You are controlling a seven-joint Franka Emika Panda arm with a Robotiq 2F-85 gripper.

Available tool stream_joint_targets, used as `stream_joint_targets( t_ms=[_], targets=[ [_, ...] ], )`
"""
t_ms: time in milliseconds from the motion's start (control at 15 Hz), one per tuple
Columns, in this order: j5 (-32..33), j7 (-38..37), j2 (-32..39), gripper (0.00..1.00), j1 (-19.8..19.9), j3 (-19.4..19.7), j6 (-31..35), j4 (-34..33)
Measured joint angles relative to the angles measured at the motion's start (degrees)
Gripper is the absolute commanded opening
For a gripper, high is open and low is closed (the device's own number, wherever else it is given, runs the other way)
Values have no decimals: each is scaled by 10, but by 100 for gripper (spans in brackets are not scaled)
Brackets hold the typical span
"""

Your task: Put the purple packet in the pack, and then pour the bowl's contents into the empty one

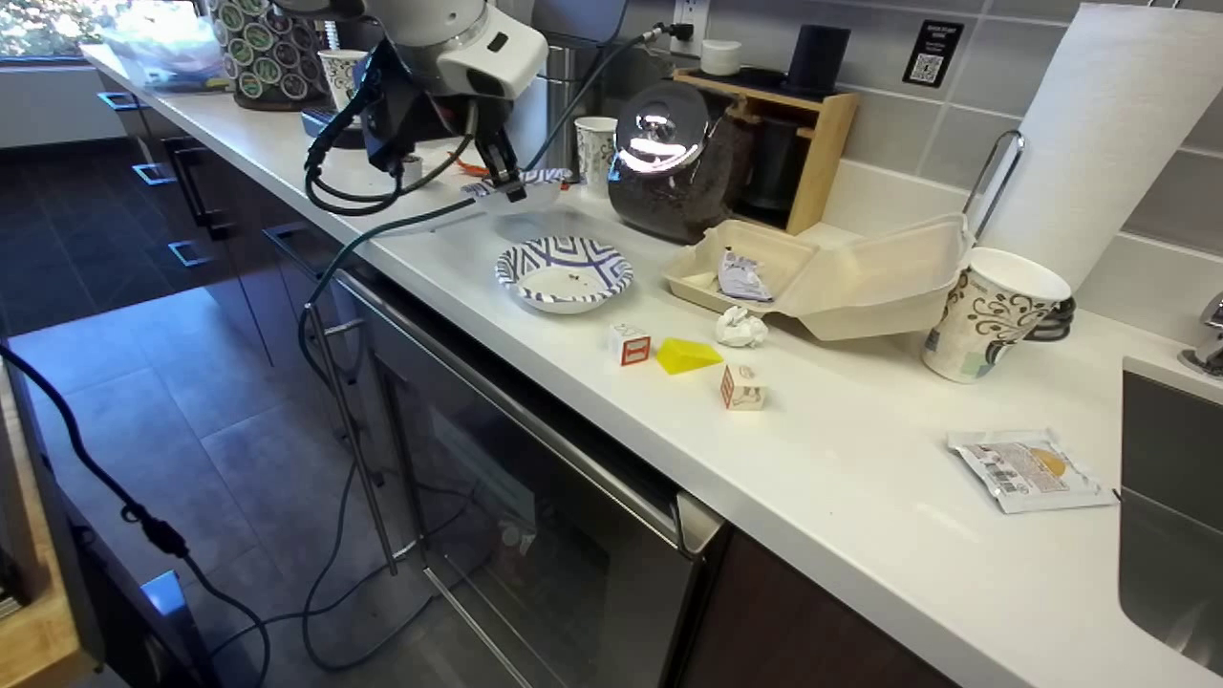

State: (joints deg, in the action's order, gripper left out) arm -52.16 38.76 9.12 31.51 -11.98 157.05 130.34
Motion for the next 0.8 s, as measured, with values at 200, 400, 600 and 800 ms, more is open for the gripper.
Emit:
stream_joint_targets(
  t_ms=[200, 400, 600, 800],
  targets=[
    [-54, 66, -37, 1, 11, 0, -57, 12],
    [-94, 115, -59, 1, -8, 59, -138, 19],
    [-96, 122, -63, 1, -41, 158, -205, 28],
    [-103, 125, -63, 1, -46, 232, -238, 45]
  ],
)
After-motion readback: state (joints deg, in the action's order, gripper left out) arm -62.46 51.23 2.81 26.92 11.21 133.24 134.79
